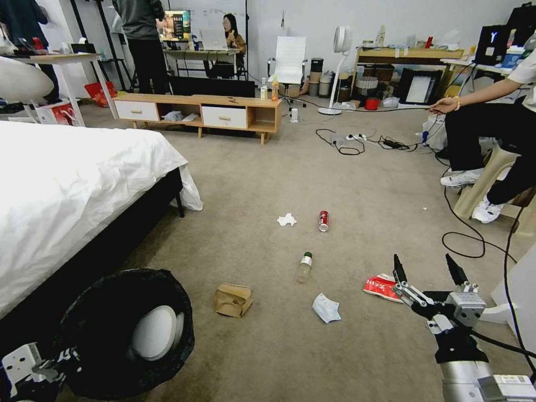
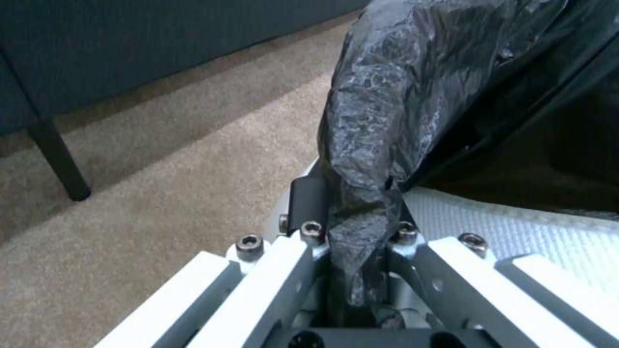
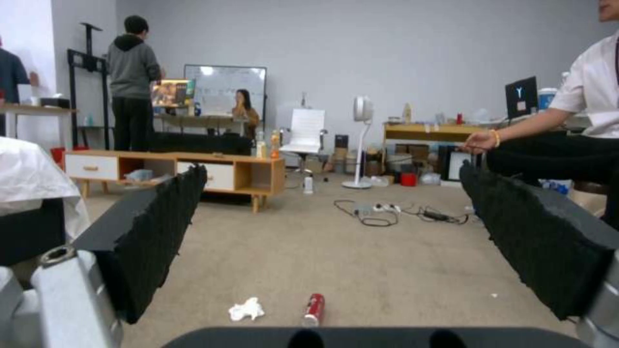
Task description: Pick up the trash bin and place the garbage on the floor into it.
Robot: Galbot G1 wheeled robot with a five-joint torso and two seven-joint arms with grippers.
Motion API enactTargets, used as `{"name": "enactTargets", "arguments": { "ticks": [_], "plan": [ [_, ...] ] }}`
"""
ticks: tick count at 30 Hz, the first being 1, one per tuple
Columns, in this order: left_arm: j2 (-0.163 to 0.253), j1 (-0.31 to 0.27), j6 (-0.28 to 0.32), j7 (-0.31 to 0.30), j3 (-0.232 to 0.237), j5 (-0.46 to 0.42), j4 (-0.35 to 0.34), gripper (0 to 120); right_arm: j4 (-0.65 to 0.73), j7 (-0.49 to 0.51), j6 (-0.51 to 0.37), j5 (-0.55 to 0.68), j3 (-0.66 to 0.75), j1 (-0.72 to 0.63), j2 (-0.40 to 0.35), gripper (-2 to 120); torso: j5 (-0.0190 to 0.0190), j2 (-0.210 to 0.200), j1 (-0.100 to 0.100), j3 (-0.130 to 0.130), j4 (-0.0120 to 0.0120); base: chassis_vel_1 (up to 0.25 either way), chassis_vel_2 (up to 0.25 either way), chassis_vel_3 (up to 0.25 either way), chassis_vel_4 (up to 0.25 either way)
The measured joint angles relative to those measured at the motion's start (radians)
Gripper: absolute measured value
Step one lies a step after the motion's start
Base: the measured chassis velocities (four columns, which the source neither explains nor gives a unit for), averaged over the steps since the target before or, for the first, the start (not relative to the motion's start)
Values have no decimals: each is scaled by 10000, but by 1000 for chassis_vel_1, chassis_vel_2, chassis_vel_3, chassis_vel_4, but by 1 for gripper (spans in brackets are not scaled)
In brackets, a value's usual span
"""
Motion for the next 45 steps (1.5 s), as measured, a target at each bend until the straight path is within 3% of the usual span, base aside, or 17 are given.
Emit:
{"name": "enactTargets", "arguments": {
  "ticks": [23, 45],
  "plan": [
    [26, 133, 0, -4, -137, -61, -78, 2, 23, 0, 38, 31, 55, -7, -37, 100, 0, 0, 0, 0, 2, 26, 23, 24, 22],
    [1, 127, 0, 182, 74, 163, -16, 2, -207, -409, 258, -49, 342, 116, 20, 100, 0, 0, 0, 0, 0, 3, 2, 2, 3]
  ]
}}
